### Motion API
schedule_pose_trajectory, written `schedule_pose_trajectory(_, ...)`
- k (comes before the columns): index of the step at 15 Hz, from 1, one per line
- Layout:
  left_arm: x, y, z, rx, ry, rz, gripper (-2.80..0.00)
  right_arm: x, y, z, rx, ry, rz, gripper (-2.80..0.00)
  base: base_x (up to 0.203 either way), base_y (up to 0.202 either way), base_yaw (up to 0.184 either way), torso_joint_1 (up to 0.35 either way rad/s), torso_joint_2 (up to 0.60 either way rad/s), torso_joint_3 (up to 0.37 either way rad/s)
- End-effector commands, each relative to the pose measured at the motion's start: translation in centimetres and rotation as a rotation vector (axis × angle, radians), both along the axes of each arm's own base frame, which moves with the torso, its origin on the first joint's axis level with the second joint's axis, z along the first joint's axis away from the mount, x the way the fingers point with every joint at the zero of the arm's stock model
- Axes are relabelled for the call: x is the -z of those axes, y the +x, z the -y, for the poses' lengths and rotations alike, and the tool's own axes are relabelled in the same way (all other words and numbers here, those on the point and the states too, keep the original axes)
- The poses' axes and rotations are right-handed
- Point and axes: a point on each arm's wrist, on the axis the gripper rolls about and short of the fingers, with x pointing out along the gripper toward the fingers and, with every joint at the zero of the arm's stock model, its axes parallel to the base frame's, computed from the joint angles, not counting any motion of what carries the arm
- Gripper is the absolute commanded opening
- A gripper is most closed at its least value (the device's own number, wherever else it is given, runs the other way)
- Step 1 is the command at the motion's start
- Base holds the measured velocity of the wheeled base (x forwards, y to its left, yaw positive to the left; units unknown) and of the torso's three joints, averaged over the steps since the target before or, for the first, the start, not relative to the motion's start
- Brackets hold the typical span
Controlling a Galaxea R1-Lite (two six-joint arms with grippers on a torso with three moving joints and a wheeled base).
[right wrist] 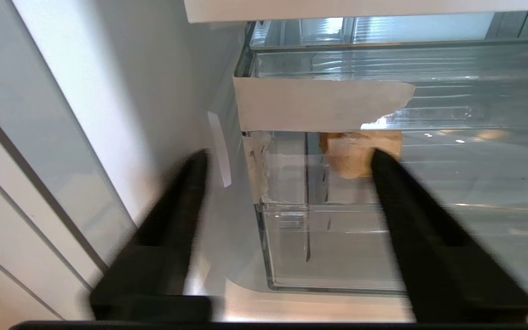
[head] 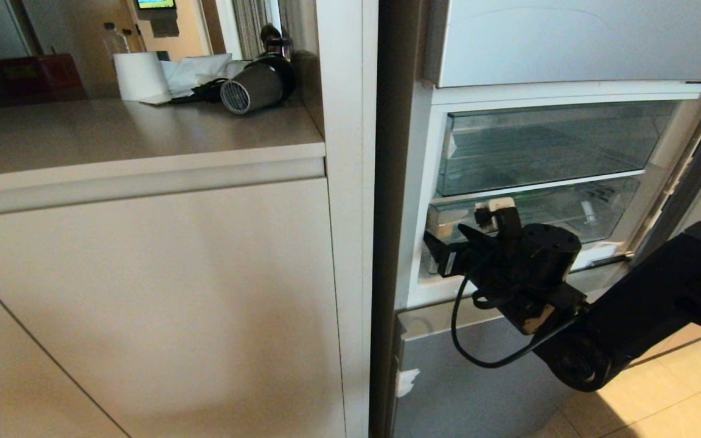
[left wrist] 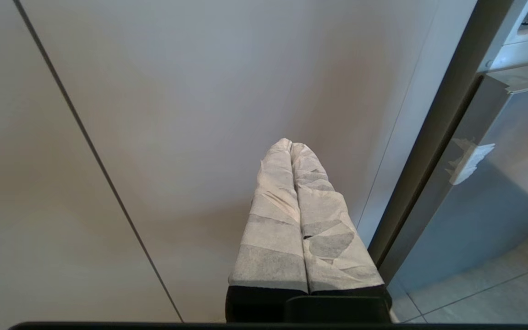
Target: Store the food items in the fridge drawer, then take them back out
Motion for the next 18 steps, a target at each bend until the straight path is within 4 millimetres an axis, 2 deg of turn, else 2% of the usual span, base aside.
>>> schedule_pose_trajectory(1,0.0,0.0,0.0,0.000,0.000,-0.001,-2.80,0.1,0.0,0.0,0.003,0.004,0.003,-2.80,0.000,0.000,0.000,0.000,0.00,0.000)
schedule_pose_trajectory(12,0.0,0.0,0.0,0.000,0.000,-0.001,-2.80,-0.2,-0.1,-0.1,0.003,-0.002,0.011,-2.80,0.000,0.000,0.000,0.000,0.00,0.000)
schedule_pose_trajectory(15,0.0,0.0,0.0,0.000,0.000,-0.001,-2.80,-0.6,-1.0,0.0,-0.001,-0.001,0.008,-2.80,0.000,0.000,0.000,0.000,0.00,0.000)
schedule_pose_trajectory(18,0.0,0.0,0.0,0.000,0.000,-0.001,-2.80,-1.0,-2.8,0.1,-0.017,-0.007,-0.005,-2.80,0.000,0.000,0.000,0.000,0.00,0.000)
